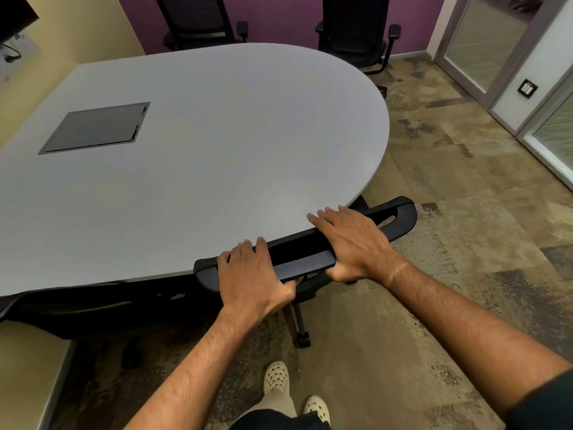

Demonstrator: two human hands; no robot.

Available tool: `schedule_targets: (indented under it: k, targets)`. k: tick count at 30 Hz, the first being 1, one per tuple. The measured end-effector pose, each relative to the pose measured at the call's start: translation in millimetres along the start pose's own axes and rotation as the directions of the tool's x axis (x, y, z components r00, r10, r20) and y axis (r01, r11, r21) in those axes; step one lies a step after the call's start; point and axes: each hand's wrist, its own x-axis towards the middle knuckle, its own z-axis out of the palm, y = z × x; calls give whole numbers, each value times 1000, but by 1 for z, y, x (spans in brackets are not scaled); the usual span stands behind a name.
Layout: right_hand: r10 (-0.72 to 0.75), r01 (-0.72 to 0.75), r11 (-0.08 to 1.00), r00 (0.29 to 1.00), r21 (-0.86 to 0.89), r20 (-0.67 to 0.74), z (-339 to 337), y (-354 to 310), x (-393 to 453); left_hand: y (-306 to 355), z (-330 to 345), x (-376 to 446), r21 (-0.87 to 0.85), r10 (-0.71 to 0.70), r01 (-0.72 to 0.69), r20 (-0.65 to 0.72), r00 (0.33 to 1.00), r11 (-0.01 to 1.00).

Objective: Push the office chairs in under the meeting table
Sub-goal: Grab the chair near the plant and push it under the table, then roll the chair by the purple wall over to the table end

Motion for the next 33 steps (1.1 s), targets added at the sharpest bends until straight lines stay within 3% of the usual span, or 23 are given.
schedule_targets:
  k: [5,10,14,19,27,33]
  targets:
    - [-32,38,992,998,117,-54,-7,2,-12,-2,-11,4,-175,133,-123,48,990,977]
    - [95,-17,948,969,318,-230,-18,13,-23,9,-33,31,-326,244,-283,-154,957,902]
    - [274,-185,946,895,266,-353,-37,32,-22,26,-40,67,-312,341,-407,-247,907,858]
    - [394,-351,919,804,179,-445,-63,58,-17,52,-49,118,-269,434,-532,-347,831,803]
    - [529,-560,819,655,123,-540,-81,97,-18,108,-66,173,-198,562,-686,-439,701,701]
    - [588,-647,753,582,119,-561,-84,134,-32,152,-66,198,-214,608,-745,-460,648,632]
